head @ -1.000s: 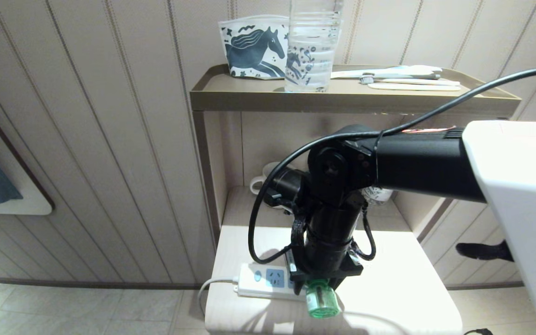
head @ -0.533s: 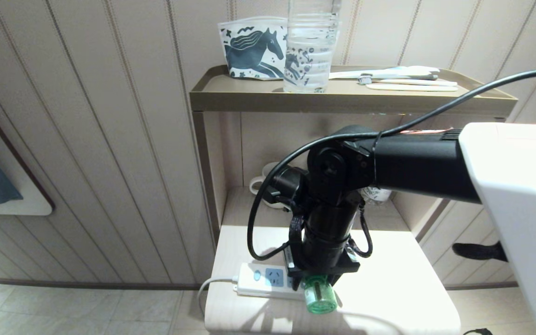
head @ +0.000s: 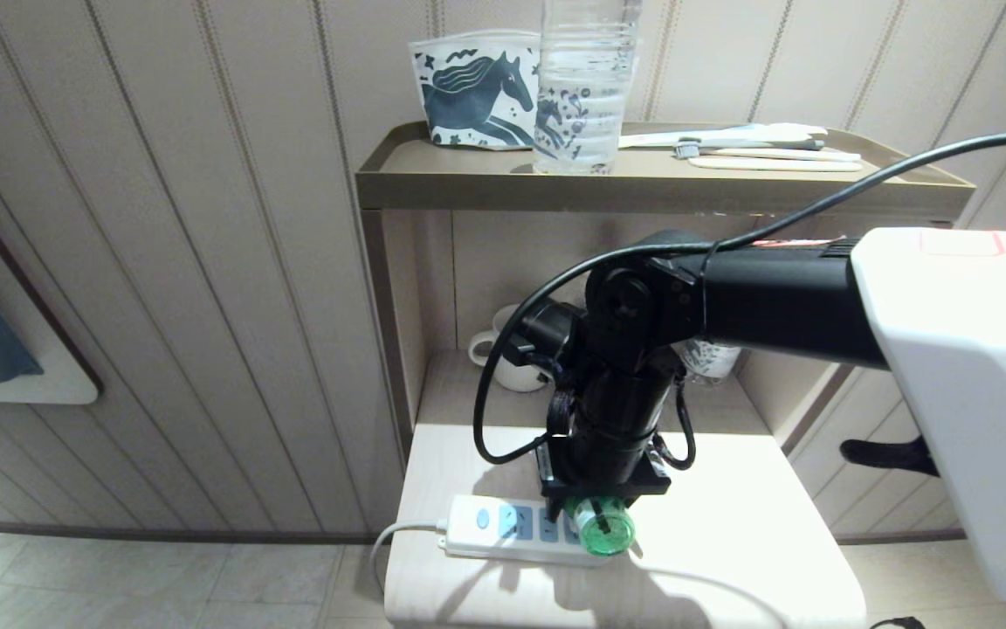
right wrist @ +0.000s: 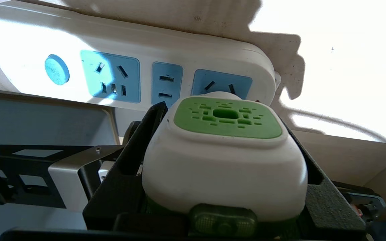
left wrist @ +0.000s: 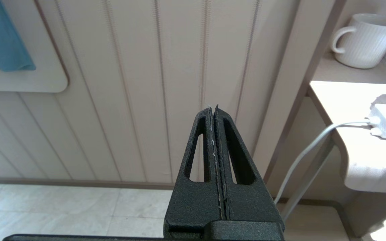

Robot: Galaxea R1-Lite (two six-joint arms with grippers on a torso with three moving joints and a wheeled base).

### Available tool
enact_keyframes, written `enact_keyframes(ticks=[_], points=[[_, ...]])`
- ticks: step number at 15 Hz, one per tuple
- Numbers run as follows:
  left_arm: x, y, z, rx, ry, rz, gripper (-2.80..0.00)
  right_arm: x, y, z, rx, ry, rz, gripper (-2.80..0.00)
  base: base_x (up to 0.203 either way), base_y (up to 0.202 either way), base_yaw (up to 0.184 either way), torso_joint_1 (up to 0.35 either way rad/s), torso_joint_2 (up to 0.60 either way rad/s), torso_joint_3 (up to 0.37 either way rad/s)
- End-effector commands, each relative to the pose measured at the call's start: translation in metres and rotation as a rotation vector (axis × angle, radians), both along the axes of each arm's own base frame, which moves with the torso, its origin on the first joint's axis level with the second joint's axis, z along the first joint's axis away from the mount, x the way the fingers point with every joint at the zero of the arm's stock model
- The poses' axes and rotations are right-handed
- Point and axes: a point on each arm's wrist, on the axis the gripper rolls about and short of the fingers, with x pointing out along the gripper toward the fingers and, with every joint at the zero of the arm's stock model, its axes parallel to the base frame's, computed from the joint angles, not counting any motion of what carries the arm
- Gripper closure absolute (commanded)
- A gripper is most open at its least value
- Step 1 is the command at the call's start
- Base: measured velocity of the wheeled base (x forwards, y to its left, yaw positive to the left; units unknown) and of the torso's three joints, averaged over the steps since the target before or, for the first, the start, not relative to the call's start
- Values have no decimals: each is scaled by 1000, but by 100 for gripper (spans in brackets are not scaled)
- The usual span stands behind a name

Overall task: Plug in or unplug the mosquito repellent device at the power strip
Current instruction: Insert the plug into the socket

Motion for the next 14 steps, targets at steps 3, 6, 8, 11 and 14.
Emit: enact_keyframes(ticks=[3, 6, 8, 11, 14], points=[[0, 0, 0, 0, -2, 0, 0, -7, 0, 6, -1, -1, -1, 0, 0, 0, 0, 0, 0, 0], [0, 0, 0, 0, -2, 0, 0, -16, -1, 13, 2, -4, -6, 0, 0, 0, 0, 0, 0, 0], [0, 0, 0, 0, -2, 0, 0, -21, -1, 20, 12, -13, -5, 0, 0, 0, 0, 0, 0, 0], [0, 0, 0, 0, -2, 0, 0, -26, 0, 19, 4, -6, -3, 0, 0, 0, 0, 0, 0, 0], [0, 0, 0, 0, -2, 0, 0, -25, 3, 14, -12, -45, -11, 0, 0, 0, 0, 0, 0, 0]])
